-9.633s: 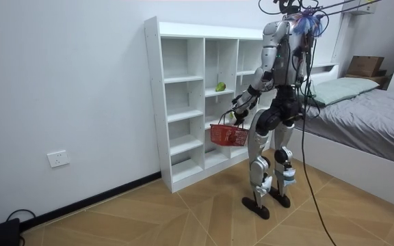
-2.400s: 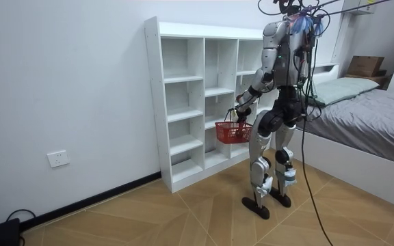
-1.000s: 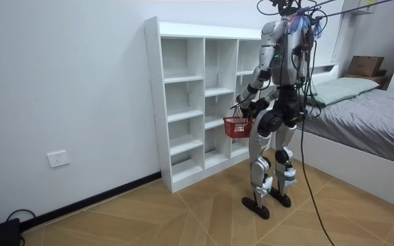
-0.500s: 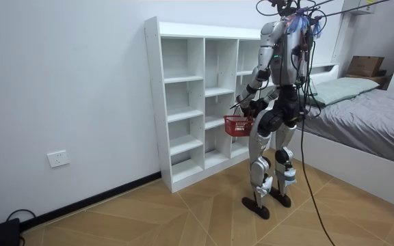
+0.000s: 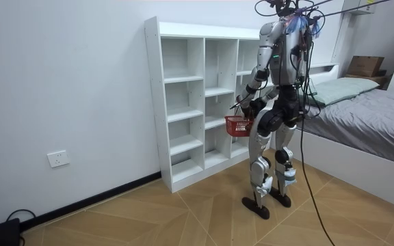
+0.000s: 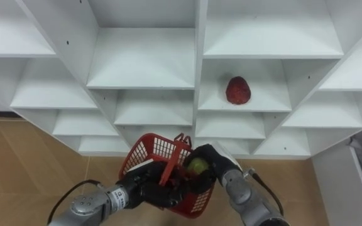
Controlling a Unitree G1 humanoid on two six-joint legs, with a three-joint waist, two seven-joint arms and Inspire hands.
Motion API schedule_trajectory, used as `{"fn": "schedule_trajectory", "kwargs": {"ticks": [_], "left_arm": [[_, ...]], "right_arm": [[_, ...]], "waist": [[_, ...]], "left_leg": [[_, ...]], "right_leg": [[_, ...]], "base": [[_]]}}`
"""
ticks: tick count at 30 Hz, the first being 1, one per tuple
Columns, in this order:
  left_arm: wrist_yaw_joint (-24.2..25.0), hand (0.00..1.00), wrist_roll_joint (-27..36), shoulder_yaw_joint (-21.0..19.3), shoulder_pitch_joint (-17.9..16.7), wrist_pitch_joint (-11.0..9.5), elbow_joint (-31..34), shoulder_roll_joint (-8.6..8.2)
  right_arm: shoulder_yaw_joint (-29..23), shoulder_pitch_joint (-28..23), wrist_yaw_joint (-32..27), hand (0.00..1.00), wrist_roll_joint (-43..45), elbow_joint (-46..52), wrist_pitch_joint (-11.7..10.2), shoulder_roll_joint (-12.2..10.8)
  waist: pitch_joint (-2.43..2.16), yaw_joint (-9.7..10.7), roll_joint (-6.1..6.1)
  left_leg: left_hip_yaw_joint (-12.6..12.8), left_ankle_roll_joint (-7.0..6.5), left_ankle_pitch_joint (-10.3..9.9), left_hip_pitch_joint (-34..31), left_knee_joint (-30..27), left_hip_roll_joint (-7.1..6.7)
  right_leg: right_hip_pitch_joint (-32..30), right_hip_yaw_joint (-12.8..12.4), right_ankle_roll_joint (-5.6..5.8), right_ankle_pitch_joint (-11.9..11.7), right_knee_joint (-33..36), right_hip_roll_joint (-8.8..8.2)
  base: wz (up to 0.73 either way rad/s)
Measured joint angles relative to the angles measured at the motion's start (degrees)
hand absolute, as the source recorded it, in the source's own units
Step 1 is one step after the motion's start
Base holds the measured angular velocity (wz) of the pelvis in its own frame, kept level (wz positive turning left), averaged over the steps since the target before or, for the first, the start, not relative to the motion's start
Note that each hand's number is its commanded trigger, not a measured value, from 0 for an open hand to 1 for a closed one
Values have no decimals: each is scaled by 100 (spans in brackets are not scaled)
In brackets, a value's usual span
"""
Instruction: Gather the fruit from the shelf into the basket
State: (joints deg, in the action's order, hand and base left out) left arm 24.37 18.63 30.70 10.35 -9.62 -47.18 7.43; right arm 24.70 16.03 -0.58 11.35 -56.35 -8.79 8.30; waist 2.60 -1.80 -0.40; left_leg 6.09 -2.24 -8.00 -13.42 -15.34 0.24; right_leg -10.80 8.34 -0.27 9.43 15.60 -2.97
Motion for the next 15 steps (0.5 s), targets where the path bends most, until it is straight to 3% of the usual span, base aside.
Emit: {"fn": "schedule_trajectory", "kwargs": {"ticks": [15], "left_arm": [[40, 100, 2, -3, 16, 3, 4, -76]], "right_arm": [[52, 0, 4, 0, -34, -6, -5, -100]], "waist": [[-2, -5, 4]], "left_leg": [[-3, 0, 0, 3, -6, 2]], "right_leg": [[1, -15, -1, -1, 5, 5]], "base": [[0]]}}
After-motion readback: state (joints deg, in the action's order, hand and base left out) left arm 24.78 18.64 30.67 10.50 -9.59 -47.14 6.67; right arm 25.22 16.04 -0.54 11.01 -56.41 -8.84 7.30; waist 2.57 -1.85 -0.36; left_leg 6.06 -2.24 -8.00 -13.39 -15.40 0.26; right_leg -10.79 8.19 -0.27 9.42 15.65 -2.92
